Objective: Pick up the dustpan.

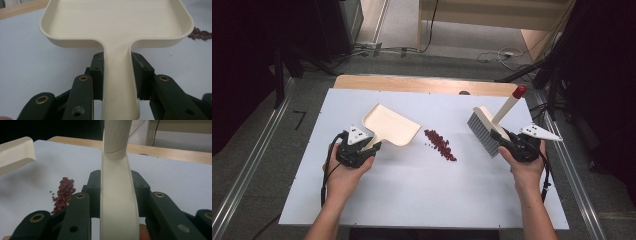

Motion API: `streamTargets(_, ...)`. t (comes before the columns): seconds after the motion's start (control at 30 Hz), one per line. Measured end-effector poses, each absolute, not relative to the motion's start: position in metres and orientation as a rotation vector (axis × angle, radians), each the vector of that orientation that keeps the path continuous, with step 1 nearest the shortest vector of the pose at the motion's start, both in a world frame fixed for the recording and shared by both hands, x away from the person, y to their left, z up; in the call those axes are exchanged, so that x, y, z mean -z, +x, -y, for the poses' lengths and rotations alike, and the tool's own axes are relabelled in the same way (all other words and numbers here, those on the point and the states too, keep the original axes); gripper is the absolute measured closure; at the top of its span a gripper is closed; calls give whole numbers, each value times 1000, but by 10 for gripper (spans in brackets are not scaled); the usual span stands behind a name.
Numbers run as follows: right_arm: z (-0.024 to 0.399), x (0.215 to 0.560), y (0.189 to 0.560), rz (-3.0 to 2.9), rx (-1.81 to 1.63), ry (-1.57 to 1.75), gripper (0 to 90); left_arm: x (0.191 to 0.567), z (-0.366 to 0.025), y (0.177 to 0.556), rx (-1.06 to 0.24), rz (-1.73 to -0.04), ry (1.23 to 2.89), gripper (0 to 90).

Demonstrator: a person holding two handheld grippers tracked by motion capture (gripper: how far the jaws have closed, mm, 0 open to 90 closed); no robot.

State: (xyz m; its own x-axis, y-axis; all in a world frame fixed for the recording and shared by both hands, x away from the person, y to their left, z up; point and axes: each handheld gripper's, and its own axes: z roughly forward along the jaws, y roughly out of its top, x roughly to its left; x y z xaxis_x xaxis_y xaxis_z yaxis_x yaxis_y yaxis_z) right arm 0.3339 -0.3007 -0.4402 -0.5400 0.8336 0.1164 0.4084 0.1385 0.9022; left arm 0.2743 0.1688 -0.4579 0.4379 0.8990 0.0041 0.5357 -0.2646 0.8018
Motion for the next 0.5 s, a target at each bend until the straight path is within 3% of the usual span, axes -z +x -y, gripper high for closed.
streamTargets(0.5,283,436,339,-2024,-1369,1140,646,464,-142,262,-498,-1082,2024,664)
